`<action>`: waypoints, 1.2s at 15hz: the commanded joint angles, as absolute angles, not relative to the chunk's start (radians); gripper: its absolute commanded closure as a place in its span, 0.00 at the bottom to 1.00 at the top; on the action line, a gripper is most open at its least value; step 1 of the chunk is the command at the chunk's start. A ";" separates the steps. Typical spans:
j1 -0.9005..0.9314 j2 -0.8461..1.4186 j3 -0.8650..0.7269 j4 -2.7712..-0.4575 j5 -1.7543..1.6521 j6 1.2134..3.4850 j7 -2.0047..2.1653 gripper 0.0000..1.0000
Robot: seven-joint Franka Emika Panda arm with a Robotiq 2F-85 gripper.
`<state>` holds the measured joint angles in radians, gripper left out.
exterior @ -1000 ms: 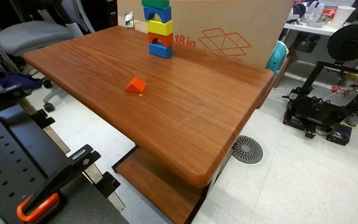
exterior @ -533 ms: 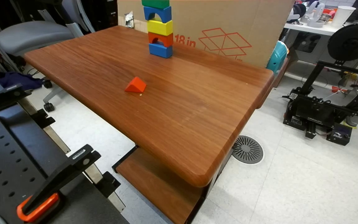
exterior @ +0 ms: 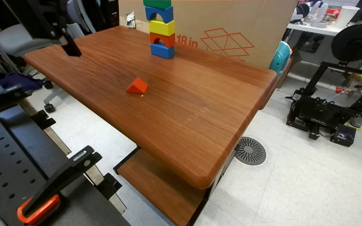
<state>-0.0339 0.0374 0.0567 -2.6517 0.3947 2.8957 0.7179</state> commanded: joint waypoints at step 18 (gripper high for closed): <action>0.044 0.375 -0.140 -2.424 0.321 2.899 0.854 0.00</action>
